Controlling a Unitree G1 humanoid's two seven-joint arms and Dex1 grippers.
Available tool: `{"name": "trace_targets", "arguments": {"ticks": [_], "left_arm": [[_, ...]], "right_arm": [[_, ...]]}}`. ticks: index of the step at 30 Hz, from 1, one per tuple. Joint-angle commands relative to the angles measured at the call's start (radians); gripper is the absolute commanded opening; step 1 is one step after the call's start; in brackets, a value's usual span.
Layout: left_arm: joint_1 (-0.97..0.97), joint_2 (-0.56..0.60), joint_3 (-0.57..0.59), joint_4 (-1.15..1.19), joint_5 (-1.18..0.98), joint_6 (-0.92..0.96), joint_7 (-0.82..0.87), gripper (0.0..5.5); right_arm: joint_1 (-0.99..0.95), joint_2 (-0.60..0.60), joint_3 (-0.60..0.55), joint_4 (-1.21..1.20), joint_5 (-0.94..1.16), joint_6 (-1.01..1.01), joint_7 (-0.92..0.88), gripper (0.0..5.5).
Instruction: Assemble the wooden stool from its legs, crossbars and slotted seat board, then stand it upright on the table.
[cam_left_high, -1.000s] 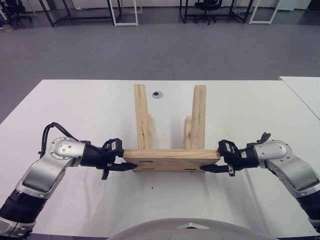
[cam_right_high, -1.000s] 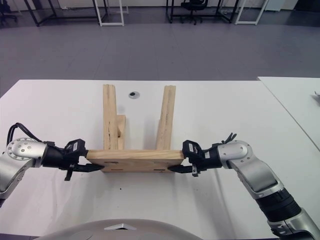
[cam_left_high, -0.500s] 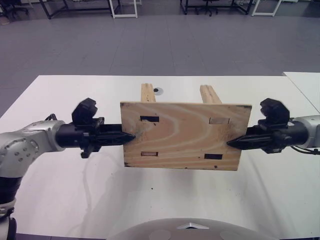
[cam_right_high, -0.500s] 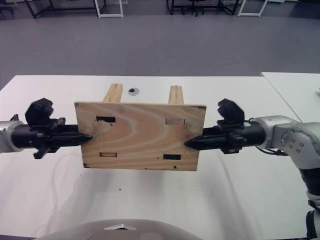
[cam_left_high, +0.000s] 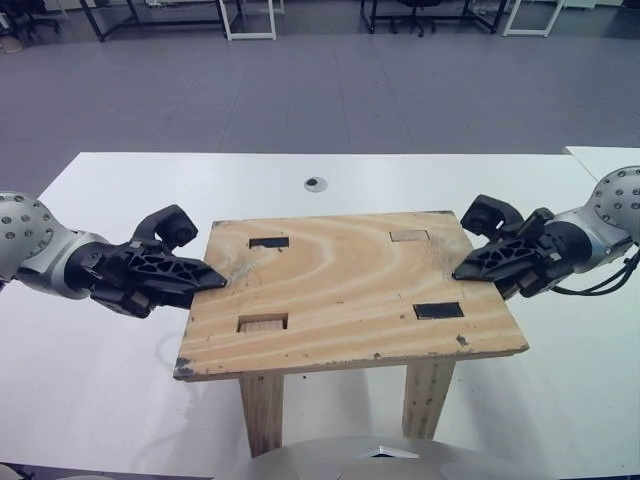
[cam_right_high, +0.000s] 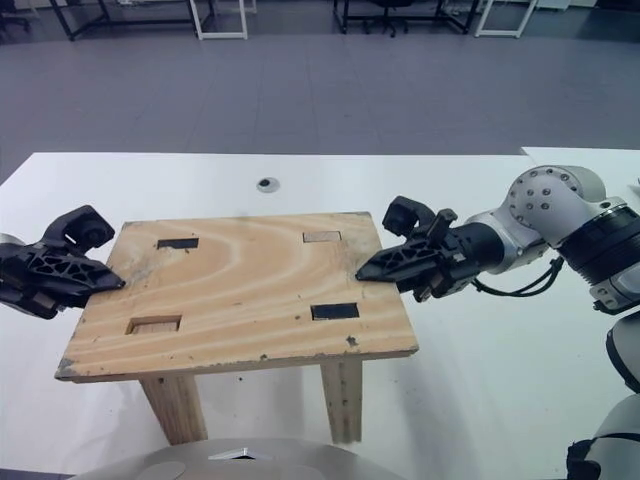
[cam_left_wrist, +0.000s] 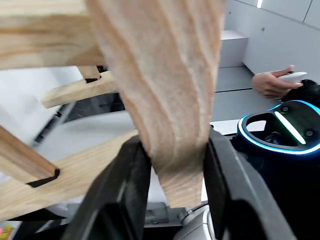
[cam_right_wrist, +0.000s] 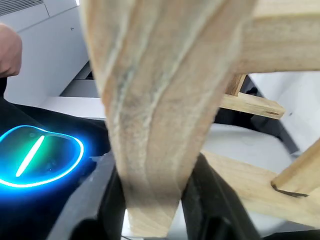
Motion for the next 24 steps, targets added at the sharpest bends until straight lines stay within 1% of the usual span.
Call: {"name": "trace_targets", "arguments": {"ticks": [1,3,6,7,10,12,13,14,15,16,17,18,19,20,21,22,23,24], "left_arm": [[0.115,-0.007,0.073,0.02,-0.134,-0.119,0.125,2.15],[0.233,-0.024,0.169,-0.017,-0.134,-0.203,0.228,2.62],[0.399,-0.081,0.325,-0.104,-0.134,-0.302,0.38,3.01],[0.465,-0.108,0.378,-0.143,-0.134,-0.344,0.448,3.2],[0.597,-0.157,0.508,-0.181,-0.134,-0.4,0.613,3.77],[0.619,-0.161,0.599,-0.123,-0.134,-0.395,0.673,4.17],[0.617,-0.145,0.654,-0.104,-0.134,-0.401,0.683,4.37],[0.612,-0.132,0.724,-0.135,-0.08,-0.41,0.654,4.55],[0.577,-0.128,0.782,-0.141,-0.055,-0.425,0.645,4.85],[0.539,-0.125,0.833,-0.132,0.018,-0.454,0.614,4.87],[0.521,-0.12,0.887,-0.095,0.098,-0.492,0.582,4.87],[0.519,-0.117,0.93,-0.051,0.172,-0.528,0.551,4.87],[0.562,-0.136,0.988,0.005,0.281,-0.612,0.532,4.87],[0.596,-0.171,1.018,0.057,0.39,-0.708,0.529,4.87],[0.624,-0.217,1.01,0.097,0.523,-0.835,0.549,4.87],[0.653,-0.286,0.962,0.133,0.703,-1.013,0.635,4.87],[0.638,-0.354,0.883,0.178,0.876,-1.18,0.718,4.87],[0.592,-0.442,0.833,0.232,0.994,-1.293,0.842,4.87]], "right_arm": [[0.095,-0.072,-0.073,0.083,0.146,0.001,-0.081,2.2],[0.14,-0.081,-0.119,0.115,0.146,-0.001,-0.13,2.69],[0.216,-0.082,-0.196,0.114,0.145,-0.013,-0.202,3.12],[0.248,-0.078,-0.223,0.099,0.145,-0.026,-0.232,3.34],[0.366,-0.096,-0.322,0.052,0.146,-0.074,-0.327,3.94],[0.454,-0.109,-0.412,0.072,0.145,-0.132,-0.411,4.34],[0.494,-0.119,-0.47,0.097,0.145,-0.162,-0.435,4.53],[0.514,-0.121,-0.535,0.14,0.144,-0.187,-0.448,4.72],[0.519,-0.107,-0.619,0.198,0.127,-0.236,-0.465,5.01],[0.507,-0.082,-0.707,0.259,0.11,-0.296,-0.483,5.17],[0.51,-0.055,-0.798,0.298,0.09,-0.374,-0.515,5.35],[0.523,-0.026,-0.875,0.317,0.069,-0.441,-0.55,5.35],[0.592,0.039,-0.936,0.262,-0.062,-0.624,-0.629,5.35],[0.654,0.114,-0.967,0.199,-0.213,-0.803,-0.719,5.35],[0.706,0.191,-0.971,0.137,-0.371,-0.97,-0.809,5.35],[0.753,0.271,-0.937,0.106,-0.571,-1.17,-0.895,5.35],[0.777,0.339,-0.909,0.118,-0.712,-1.315,-0.952,5.35],[0.783,0.405,-0.891,0.167,-0.828,-1.443,-1.008,5.35]]}}
